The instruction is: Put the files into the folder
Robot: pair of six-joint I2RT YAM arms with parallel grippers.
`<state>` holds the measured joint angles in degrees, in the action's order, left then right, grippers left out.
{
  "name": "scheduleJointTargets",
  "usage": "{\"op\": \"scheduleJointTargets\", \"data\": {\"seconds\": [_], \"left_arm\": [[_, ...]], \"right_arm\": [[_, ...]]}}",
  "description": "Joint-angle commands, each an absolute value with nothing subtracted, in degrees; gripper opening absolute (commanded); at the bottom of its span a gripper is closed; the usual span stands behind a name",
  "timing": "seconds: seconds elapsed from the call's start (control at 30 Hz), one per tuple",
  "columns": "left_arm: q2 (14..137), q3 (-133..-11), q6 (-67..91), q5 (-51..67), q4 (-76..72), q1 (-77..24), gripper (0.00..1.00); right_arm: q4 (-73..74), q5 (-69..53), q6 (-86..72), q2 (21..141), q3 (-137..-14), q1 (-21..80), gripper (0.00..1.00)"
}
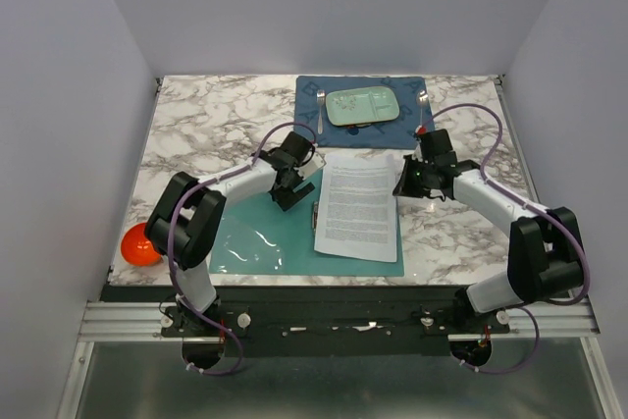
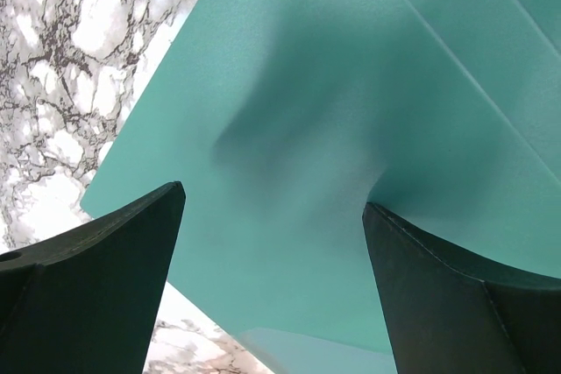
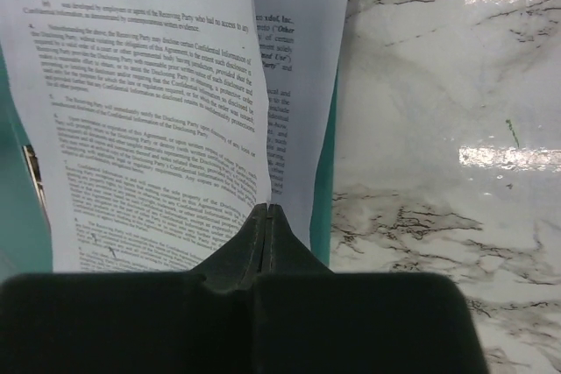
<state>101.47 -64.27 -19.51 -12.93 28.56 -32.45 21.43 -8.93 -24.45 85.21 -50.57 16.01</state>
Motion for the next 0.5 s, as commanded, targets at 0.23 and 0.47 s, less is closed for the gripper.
{"op": "scheduleJointTargets", "data": {"seconds": [0.23, 0.47], "left_arm": [[100.29, -66.27, -15.73, -8.88, 31.64, -34.10, 0.98], [96.68, -67.32, -15.91, -8.17, 33.92, -33.49, 0.99]], "right_arm": [[19.69, -15.64, -26.63, 80.34, -49.66, 15.65, 0.01], [22.76, -9.15, -25.67, 81.82, -50.62, 15.73, 0.40]]}}
